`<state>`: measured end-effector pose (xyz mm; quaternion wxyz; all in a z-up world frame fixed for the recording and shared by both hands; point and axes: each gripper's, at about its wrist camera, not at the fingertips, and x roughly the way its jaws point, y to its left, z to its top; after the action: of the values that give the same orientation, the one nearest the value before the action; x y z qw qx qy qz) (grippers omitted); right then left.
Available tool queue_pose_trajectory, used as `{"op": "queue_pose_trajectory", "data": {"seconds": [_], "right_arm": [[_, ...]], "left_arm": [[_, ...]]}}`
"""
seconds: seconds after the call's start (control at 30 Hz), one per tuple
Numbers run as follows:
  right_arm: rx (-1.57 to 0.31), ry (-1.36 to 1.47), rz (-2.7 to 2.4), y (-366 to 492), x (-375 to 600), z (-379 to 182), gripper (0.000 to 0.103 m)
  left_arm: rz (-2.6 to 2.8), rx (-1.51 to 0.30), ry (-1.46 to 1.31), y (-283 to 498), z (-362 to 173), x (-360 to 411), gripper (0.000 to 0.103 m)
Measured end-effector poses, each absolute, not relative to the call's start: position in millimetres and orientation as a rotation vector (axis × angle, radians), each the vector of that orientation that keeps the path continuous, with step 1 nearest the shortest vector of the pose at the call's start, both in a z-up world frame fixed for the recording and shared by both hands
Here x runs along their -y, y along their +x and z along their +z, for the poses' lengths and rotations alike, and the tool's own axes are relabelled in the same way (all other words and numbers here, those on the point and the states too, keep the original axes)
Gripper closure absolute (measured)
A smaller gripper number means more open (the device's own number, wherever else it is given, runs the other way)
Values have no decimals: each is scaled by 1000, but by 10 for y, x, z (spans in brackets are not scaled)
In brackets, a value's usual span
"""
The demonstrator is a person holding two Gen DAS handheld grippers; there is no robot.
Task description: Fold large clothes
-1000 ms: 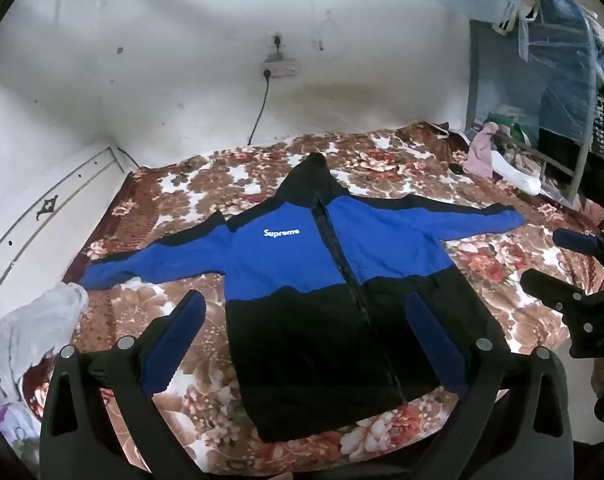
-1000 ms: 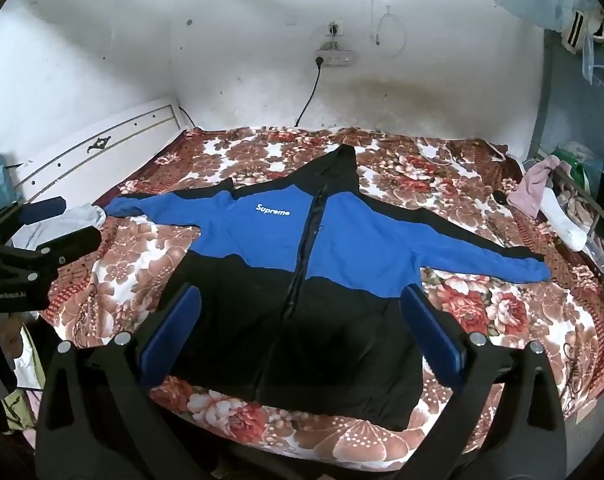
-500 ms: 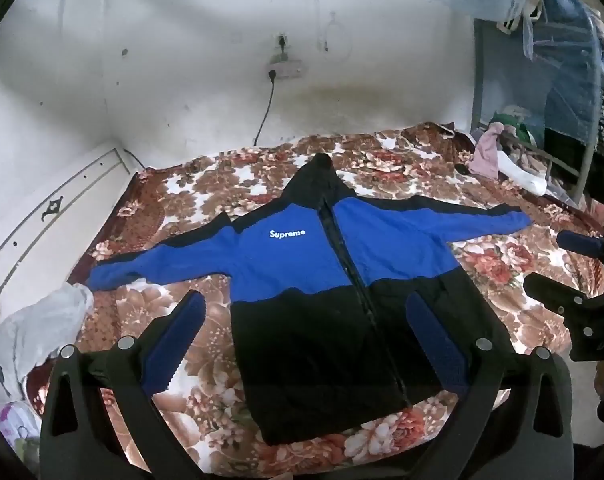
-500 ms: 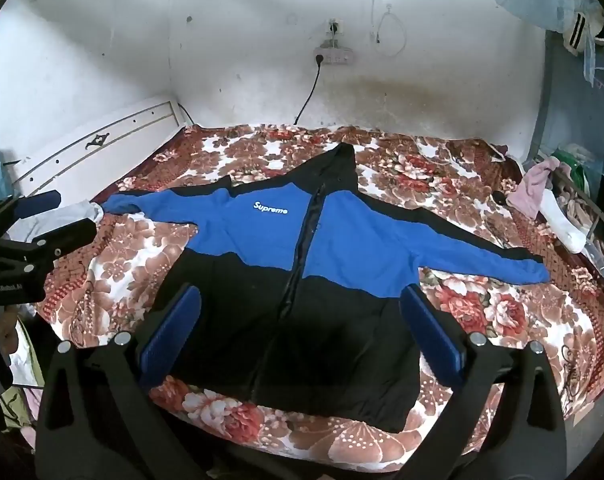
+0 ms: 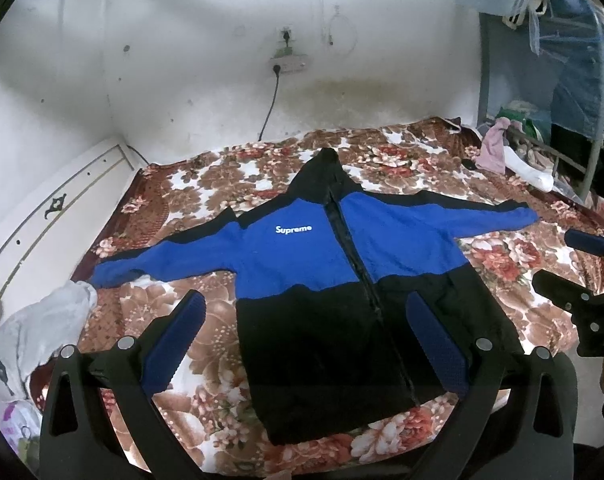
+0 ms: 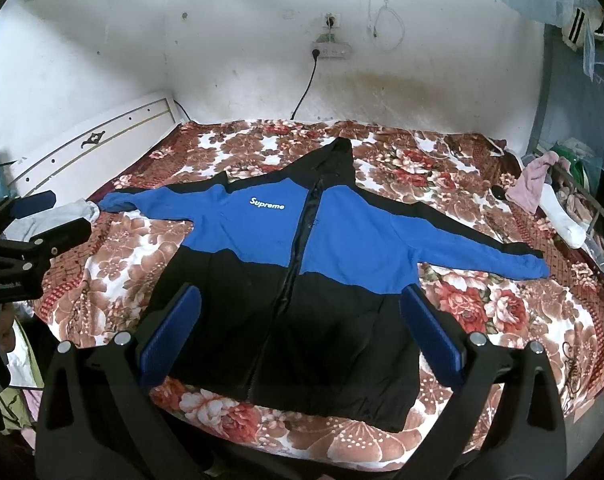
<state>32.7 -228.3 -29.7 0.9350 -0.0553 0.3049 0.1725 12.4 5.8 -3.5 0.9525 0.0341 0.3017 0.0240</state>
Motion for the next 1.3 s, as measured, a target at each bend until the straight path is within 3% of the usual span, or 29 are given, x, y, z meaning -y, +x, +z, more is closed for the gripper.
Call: {"op": "queue_pose_trajectory", "data": {"seconds": [1.0, 1.3], "right_arm": [[-644, -132, 354, 482, 2210, -392, 4], [-641, -169, 355, 786, 1982, -463, 4]], "left_arm": [[33, -633, 38, 250, -139, -186, 5], [108, -679, -46, 460, -321, -560, 5]]}}
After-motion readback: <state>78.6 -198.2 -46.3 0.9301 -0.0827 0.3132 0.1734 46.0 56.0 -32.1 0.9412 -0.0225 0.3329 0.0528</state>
